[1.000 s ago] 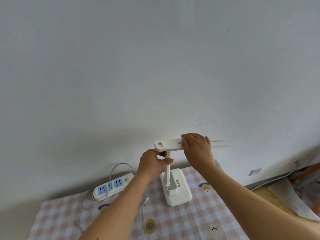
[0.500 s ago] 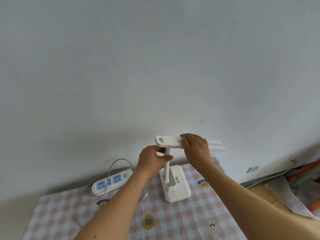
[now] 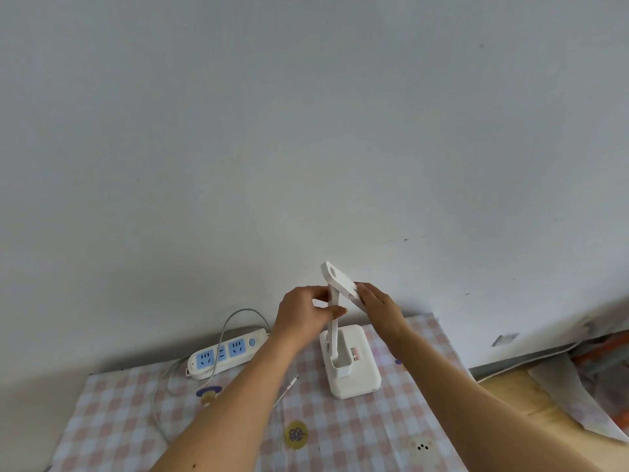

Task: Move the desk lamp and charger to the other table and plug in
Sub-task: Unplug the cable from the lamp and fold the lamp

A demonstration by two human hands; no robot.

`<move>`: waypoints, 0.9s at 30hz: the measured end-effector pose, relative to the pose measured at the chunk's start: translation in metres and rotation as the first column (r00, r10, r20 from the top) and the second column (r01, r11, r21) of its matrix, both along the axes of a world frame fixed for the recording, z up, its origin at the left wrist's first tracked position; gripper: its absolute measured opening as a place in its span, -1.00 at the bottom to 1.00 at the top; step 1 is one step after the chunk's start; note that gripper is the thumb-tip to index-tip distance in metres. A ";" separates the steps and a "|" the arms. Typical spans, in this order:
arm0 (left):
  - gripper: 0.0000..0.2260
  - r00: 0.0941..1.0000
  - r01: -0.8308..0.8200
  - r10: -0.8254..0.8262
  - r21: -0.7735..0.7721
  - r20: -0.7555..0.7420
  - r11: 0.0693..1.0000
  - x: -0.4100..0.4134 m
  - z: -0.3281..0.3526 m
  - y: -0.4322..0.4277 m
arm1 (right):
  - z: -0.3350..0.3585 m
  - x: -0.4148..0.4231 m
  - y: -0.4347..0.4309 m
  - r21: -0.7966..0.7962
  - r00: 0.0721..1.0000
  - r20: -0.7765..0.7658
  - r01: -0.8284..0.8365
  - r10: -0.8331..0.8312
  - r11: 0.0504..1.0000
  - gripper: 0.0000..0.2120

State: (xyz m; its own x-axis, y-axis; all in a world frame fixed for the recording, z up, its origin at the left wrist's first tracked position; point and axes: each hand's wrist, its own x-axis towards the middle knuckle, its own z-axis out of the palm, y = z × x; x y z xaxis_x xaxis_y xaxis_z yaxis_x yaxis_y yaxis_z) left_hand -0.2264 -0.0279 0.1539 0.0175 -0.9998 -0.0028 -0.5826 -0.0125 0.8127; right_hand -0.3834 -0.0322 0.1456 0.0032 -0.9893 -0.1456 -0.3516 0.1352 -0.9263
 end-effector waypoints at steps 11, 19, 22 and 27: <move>-0.74 0.999 0.038 -0.038 0.014 -0.019 0.999 -0.002 0.000 0.000 | -0.013 -0.018 -0.009 0.106 0.987 -0.159 0.043 -0.026 0.993 -0.67; -0.70 0.999 0.050 -0.050 0.014 -0.005 0.999 -0.005 0.000 0.000 | -0.026 -0.023 -0.007 0.199 0.982 -0.185 0.064 -0.027 0.978 -0.61; -0.68 0.999 0.051 -0.051 0.008 0.012 0.999 -0.007 0.001 0.000 | -0.034 -0.023 -0.009 0.288 0.996 -0.062 0.077 -0.062 0.954 -0.64; -0.69 0.999 0.049 -0.049 0.004 0.013 0.999 -0.008 0.001 0.001 | -0.049 -0.014 -0.008 0.330 0.991 0.123 0.015 -0.059 0.944 -0.60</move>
